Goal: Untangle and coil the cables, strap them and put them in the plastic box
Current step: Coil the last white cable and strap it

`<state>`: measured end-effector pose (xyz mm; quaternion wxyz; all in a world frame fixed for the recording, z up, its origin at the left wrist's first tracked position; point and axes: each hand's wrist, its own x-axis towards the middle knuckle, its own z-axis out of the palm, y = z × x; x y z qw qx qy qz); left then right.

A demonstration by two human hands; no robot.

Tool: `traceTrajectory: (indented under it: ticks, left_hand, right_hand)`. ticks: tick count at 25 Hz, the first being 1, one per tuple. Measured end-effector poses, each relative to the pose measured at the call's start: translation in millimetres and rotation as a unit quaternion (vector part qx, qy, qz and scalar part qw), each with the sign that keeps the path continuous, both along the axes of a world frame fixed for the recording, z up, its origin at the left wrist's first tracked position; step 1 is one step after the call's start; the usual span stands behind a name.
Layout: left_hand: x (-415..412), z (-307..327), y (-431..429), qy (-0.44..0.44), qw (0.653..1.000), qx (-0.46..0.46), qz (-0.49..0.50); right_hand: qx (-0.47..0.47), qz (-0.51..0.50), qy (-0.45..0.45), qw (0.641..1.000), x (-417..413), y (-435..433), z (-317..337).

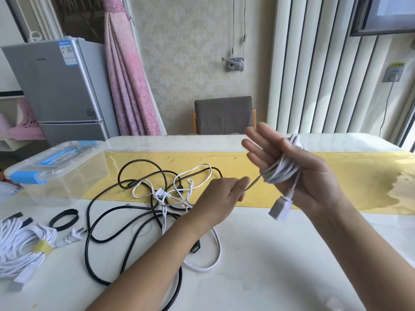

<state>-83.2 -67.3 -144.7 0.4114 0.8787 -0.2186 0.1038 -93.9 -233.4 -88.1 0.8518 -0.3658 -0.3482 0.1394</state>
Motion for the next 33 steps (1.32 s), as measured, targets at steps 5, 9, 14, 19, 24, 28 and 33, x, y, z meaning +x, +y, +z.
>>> traceTrajectory:
  ticks: [5, 9, 14, 19, 24, 28, 33]
  left_hand:
    - [-5, 6, 1, -0.015, 1.0, 0.025, -0.004]
    - [-8, 6, -1, -0.057, 0.998, 0.026, -0.012]
    - [-8, 15, 6, -0.142, 0.989, 0.039, 0.023]
    - [-18, 32, 18, -0.252, 0.966, -0.062, 0.02]
    - [-16, 38, 22, -0.278, 0.956, -0.098, 0.012]
    - [-15, 27, 10, -0.284, 0.958, -0.033, -0.004]
    - [-18, 25, 5, -0.144, 0.987, -0.072, -0.029]
  right_hand:
    - [-0.162, -0.309, -0.07, 0.934, 5, -25, 8]
    - [-0.421, -0.461, -0.165, 0.764, 2, -27, 1]
    - [-0.567, -0.417, -0.241, 0.669, 8, -20, -12]
    - [-0.521, -0.226, -0.186, 0.802, -5, -10, -3]
    - [-0.548, -0.064, -0.205, 0.808, -16, -4, 2]
    - [-0.648, 0.159, -0.197, 0.718, -20, 9, -8]
    - [-0.469, 0.358, -0.189, 0.785, -20, 16, -7]
